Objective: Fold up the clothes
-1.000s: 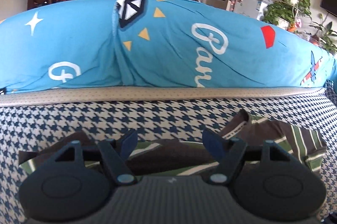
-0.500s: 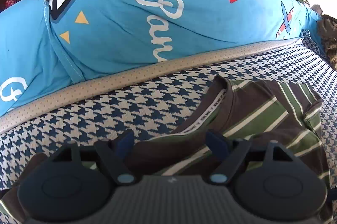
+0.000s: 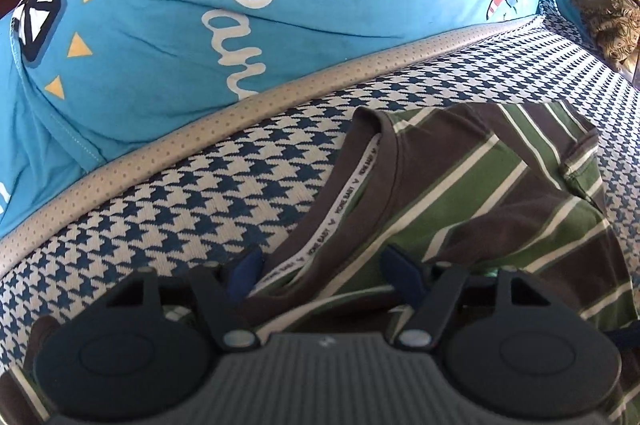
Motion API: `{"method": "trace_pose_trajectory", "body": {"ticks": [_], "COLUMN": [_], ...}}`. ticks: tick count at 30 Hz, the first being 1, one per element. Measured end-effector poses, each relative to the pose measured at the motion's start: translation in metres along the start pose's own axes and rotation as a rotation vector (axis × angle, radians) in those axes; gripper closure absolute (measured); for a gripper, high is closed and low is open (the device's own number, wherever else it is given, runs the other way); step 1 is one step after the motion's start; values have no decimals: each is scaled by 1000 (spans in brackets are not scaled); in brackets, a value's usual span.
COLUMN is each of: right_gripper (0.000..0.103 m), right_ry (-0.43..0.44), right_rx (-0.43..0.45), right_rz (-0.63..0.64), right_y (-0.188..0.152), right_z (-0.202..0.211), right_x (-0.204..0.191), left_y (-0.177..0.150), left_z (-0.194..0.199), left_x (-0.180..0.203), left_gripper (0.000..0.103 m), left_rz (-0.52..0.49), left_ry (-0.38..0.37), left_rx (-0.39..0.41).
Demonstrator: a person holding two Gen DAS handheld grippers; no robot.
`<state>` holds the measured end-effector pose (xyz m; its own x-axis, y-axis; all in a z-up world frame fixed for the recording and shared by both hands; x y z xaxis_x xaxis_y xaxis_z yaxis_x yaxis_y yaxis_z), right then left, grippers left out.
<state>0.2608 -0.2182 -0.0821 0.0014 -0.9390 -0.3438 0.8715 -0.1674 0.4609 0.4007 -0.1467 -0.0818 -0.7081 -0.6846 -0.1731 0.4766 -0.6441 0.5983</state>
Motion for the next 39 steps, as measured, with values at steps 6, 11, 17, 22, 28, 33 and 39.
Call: {"method": "trace_pose_trajectory", "body": {"ticks": [6,11,17,22,28,33,39], "right_gripper": [0,0,0,0,0,0,0], "right_ry": [4,2,-2,-5,-11,-16,-19], "right_rx": [0,2,4,4,7,10,12], "right_rz": [5,11,17,21,30,41,49], "right_y": [-1,-2,-2,-2,-3,-3,-3], "right_z": [-2,-3,-3,-4,-5,-6,-6], "right_x": [1,1,1,1,0,0,0], "left_y": [4,12,1,-16,-21,-23,-19], "left_z": [8,20,15,9,9,14,18], "left_x": [-8,-31,-51,-52,-37,-26,-12], "left_gripper": [45,40,40,38,39,55,73], "left_rz": [78,196,208,201,129,69,-15], "left_ry": [-44,-68,-31,-39,-21,-17,7], "left_rx": [26,87,24,-14,-17,-15,-15]}}
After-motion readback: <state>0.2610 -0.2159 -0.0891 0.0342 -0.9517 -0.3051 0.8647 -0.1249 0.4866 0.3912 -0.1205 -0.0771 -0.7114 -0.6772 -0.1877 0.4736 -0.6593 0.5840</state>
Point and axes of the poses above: each gripper's, at about its wrist camera, not at the fingertips, and z roughly against the way its jaws point, x to its right, y to its top, the point moved 10 cm from there along -z, roughly the way its jaws point, and after that the axes turned 14 degrees about -z, right-handed, at the moved point
